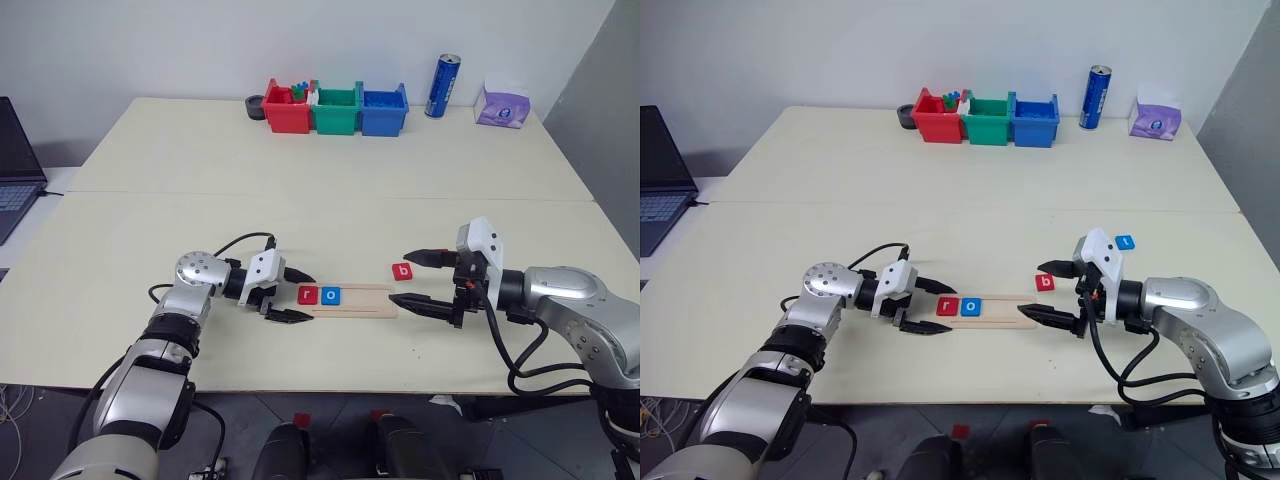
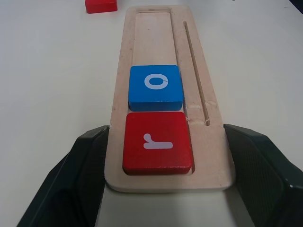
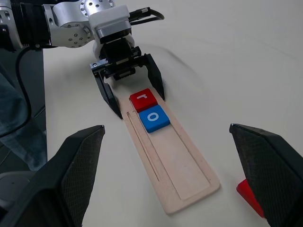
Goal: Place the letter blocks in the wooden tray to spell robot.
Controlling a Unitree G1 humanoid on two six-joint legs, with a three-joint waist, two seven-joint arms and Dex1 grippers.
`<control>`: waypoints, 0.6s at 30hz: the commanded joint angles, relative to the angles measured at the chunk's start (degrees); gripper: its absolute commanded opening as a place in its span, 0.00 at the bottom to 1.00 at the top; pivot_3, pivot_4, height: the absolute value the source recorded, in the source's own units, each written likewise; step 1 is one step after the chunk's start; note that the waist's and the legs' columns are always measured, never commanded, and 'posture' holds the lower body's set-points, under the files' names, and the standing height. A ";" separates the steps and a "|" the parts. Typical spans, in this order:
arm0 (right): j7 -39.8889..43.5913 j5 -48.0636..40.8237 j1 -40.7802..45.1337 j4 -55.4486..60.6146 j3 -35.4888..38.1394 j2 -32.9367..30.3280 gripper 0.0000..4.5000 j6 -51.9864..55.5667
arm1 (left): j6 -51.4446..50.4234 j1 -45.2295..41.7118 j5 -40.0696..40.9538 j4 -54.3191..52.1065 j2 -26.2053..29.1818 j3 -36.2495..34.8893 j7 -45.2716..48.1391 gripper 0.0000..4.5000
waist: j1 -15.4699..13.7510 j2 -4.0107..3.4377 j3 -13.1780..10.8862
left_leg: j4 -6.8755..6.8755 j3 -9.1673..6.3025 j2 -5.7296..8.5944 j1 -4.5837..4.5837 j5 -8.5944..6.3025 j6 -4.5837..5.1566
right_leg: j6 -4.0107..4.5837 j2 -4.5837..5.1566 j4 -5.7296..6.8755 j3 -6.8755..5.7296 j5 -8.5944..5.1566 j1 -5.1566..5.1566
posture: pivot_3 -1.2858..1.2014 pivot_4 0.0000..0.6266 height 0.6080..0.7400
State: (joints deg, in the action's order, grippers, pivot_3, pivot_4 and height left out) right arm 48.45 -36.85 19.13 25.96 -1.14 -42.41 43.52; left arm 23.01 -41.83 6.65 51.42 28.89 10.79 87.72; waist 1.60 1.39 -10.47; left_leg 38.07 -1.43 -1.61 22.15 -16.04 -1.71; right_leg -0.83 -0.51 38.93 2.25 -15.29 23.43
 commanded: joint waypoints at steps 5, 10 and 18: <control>-0.39 -0.73 0.27 2.26 1.38 -0.18 1.00 -0.25 | 1.85 -0.93 -1.26 1.49 -0.18 -0.03 0.70 0.98 | 0.01 0.00 0.00 | 0.00 0.00 0.00 0.00 0.00 0.00 | 0.00 0.00 0.00 0.00 0.00 0.00 | 0.52 0.24 1.00; -0.24 -0.75 0.45 2.08 1.19 -0.16 1.00 -0.24 | 1.78 -0.65 -1.18 1.11 0.20 -0.27 1.03 1.00 | 0.01 0.00 0.00 | 0.00 0.00 0.00 -0.01 0.00 0.00 | 0.00 0.00 0.01 0.00 0.00 0.00 | 0.52 0.24 1.00; 0.06 -1.32 0.49 2.24 1.80 -0.68 1.00 0.37 | -5.73 0.16 2.01 -8.60 6.98 -0.58 4.64 1.00 | 0.33 0.00 0.00 | -0.01 0.00 -0.04 -0.01 0.00 0.00 | 0.01 -0.05 0.05 0.02 0.00 0.04 | 0.52 0.24 1.00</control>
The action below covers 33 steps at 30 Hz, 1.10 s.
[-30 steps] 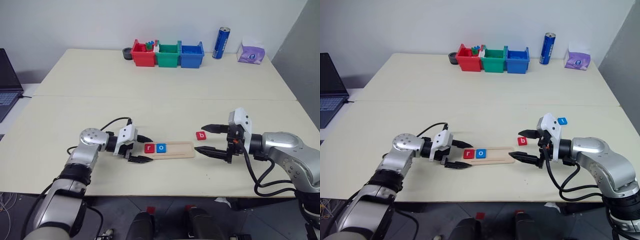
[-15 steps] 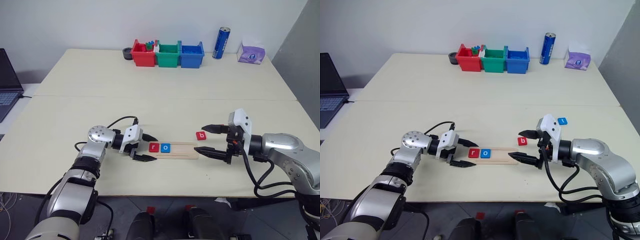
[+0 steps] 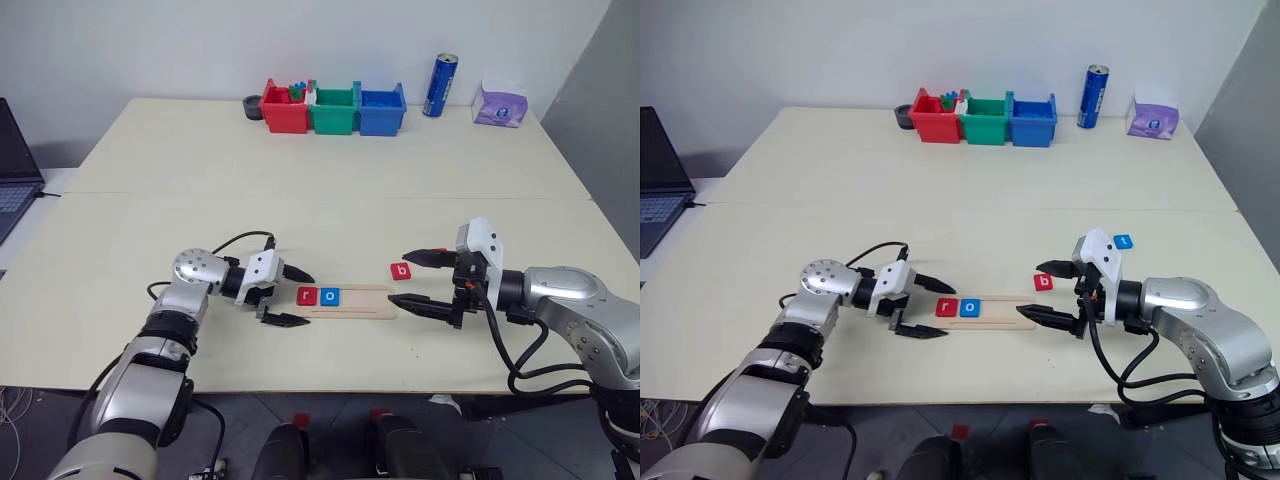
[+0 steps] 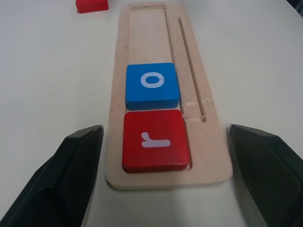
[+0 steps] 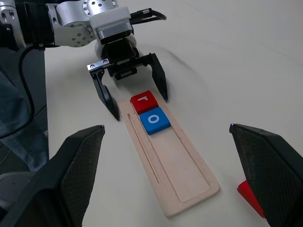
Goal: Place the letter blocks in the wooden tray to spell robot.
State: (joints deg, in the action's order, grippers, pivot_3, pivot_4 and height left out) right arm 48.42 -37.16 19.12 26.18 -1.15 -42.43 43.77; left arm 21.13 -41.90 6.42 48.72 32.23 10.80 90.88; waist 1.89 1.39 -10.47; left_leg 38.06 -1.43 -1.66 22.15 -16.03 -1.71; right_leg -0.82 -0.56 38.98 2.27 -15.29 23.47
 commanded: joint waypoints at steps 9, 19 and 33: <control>-8.28 4.80 -2.23 1.68 2.29 -0.11 1.00 1.26 | -25.03 7.97 11.27 -32.19 7.11 -7.71 -9.48 1.00 | -0.38 0.00 0.00 | 0.02 -0.05 -0.05 0.04 0.00 0.00 | -0.01 0.09 0.00 0.02 -0.01 0.01 | 0.52 0.24 1.00; -31.85 16.13 -2.06 -2.38 -1.80 16.03 1.00 8.48 | -39.02 28.70 14.23 -63.65 -3.89 -7.01 -32.52 1.00 | -0.08 -0.02 0.01 | -0.01 -0.18 -0.11 0.08 0.02 -0.03 | -0.01 0.18 0.08 0.28 0.01 0.10 | 0.52 0.24 1.00; -41.31 19.37 1.46 -5.43 -0.85 27.06 1.00 16.38 | -37.48 33.31 14.07 -65.91 -1.88 -7.07 -36.10 1.00 | -0.09 -0.03 0.02 | -0.01 -0.04 0.00 -0.03 0.03 -0.05 | 0.00 0.13 0.05 0.23 0.01 0.02 | 0.52 0.24 1.00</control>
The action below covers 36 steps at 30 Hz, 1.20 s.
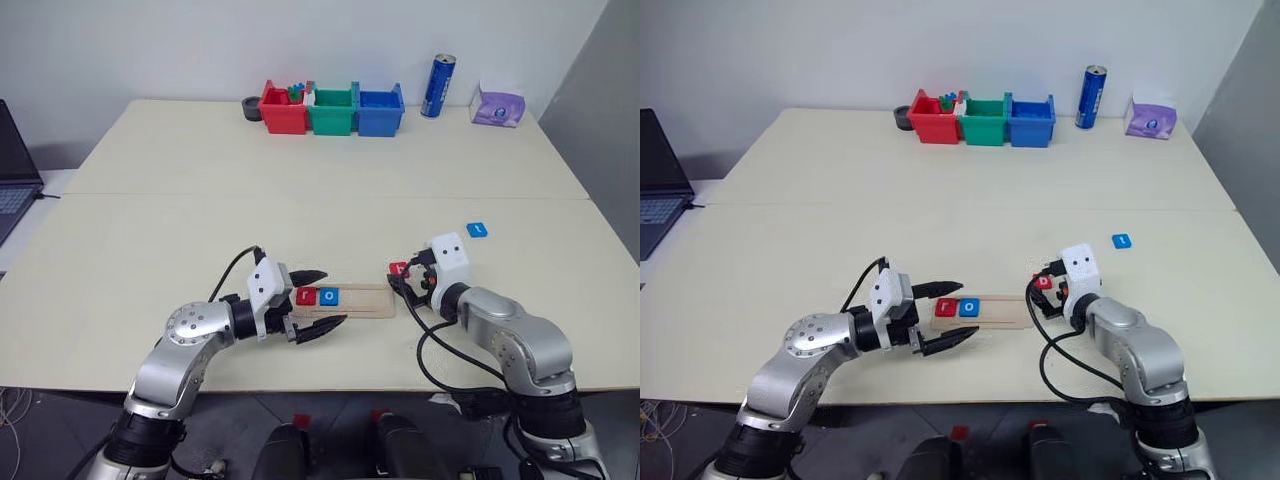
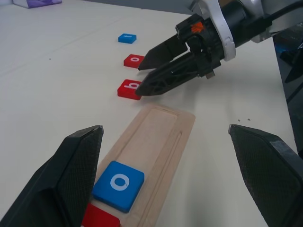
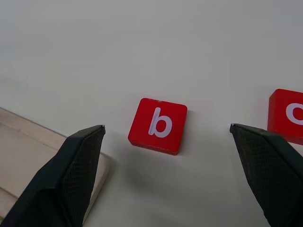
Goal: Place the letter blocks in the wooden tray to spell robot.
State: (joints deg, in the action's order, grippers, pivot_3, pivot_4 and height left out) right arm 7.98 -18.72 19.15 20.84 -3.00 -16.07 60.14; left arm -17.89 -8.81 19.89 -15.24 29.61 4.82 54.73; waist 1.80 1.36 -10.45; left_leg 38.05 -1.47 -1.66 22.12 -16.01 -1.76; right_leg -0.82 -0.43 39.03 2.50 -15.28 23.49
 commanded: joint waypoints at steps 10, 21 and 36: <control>-2.55 2.48 2.75 -3.16 1.90 4.04 1.00 0.29 | 1.84 -0.99 0.19 -0.96 0.70 -0.29 -0.80 1.00 | 0.01 0.00 0.00 | 0.00 0.03 0.01 0.00 0.00 0.00 | 0.00 0.00 0.00 0.00 0.00 0.00 | 0.52 0.24 1.00; -1.46 2.92 1.91 -2.00 0.57 3.41 0.48 1.05 | 1.51 -1.68 0.19 -1.15 0.95 -0.41 -0.99 1.00 | 0.02 0.00 0.00 | -0.01 0.03 0.00 0.00 0.00 0.00 | 0.00 0.00 0.00 0.00 0.00 0.00 | 0.52 0.24 1.00; 4.26 -3.75 -5.00 19.66 6.08 -5.41 0.33 23.70 | 2.80 0.23 0.70 -3.40 3.96 2.06 4.06 1.00 | -0.05 -0.01 0.00 | -0.06 -0.02 0.00 0.06 -0.01 0.01 | -0.01 0.00 -0.07 -0.01 -0.02 0.00 | 0.52 0.24 1.00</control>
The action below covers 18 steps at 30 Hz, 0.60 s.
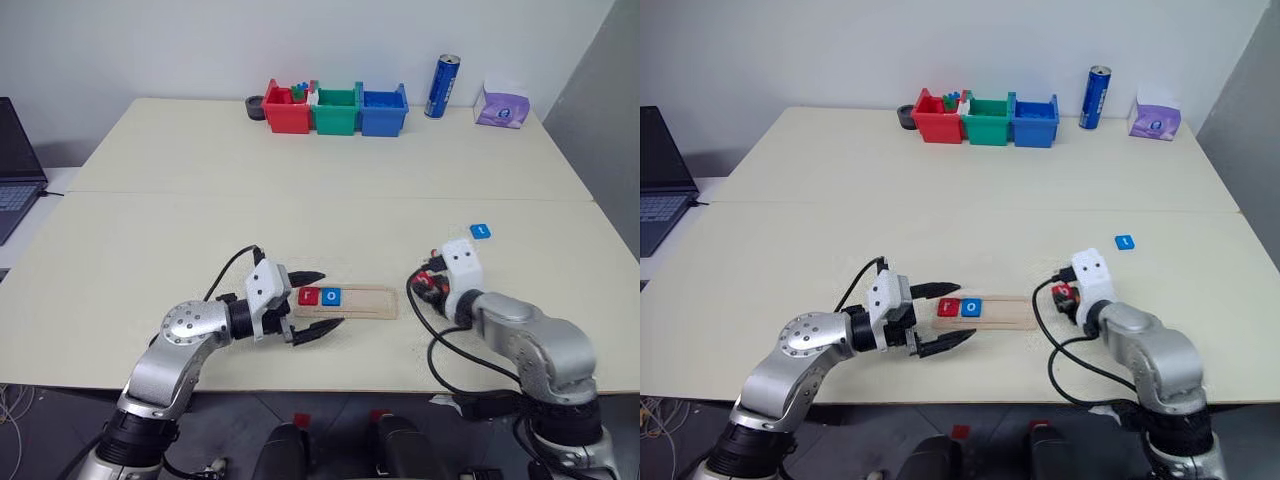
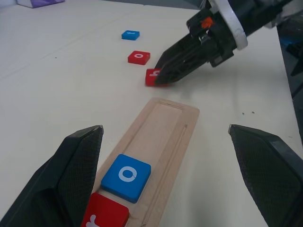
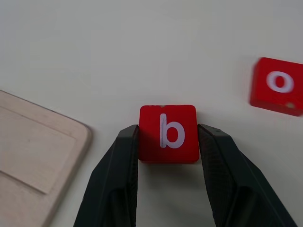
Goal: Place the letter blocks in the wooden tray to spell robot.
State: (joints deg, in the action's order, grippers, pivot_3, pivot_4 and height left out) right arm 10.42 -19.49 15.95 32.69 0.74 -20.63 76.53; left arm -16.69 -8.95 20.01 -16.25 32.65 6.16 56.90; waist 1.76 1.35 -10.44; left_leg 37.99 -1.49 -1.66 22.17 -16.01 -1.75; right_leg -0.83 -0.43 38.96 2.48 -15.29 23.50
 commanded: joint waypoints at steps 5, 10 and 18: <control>1.14 -4.08 -3.27 13.63 3.67 1.98 0.33 15.88 | 2.03 -0.91 0.54 -1.01 0.90 1.04 2.53 1.00 | 0.10 0.00 0.00 | -0.01 0.00 -0.02 -0.05 0.00 0.00 | -0.24 -0.05 0.03 0.00 -0.15 0.00 | 0.52 0.24 1.00; -1.18 -2.49 -3.67 12.63 3.04 3.86 0.33 15.97 | 2.00 -1.64 0.34 -0.73 0.27 1.86 2.71 1.00 | 0.10 0.00 0.00 | -0.01 0.04 -0.01 -0.07 0.00 0.00 | -0.27 -0.07 0.02 0.01 -0.17 -0.01 | 0.52 0.24 1.00; -1.28 -2.13 -1.83 11.05 4.47 4.72 0.85 15.97 | 2.43 -2.27 0.32 0.42 0.19 1.94 3.03 1.00 | 0.08 0.00 0.00 | 0.00 0.03 0.00 -0.08 0.00 0.00 | -0.27 -0.06 0.02 0.01 -0.17 -0.02 | 0.52 0.24 1.00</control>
State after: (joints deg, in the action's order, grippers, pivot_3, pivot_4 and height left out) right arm 9.12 -21.56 13.47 43.33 3.41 -15.66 92.05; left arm -15.50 -10.43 19.98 -15.27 32.86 8.21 59.58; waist 1.85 1.35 -10.44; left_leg 37.99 -1.46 -1.66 22.10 -16.01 -1.76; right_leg -1.10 -0.50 38.98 2.49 -15.46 23.48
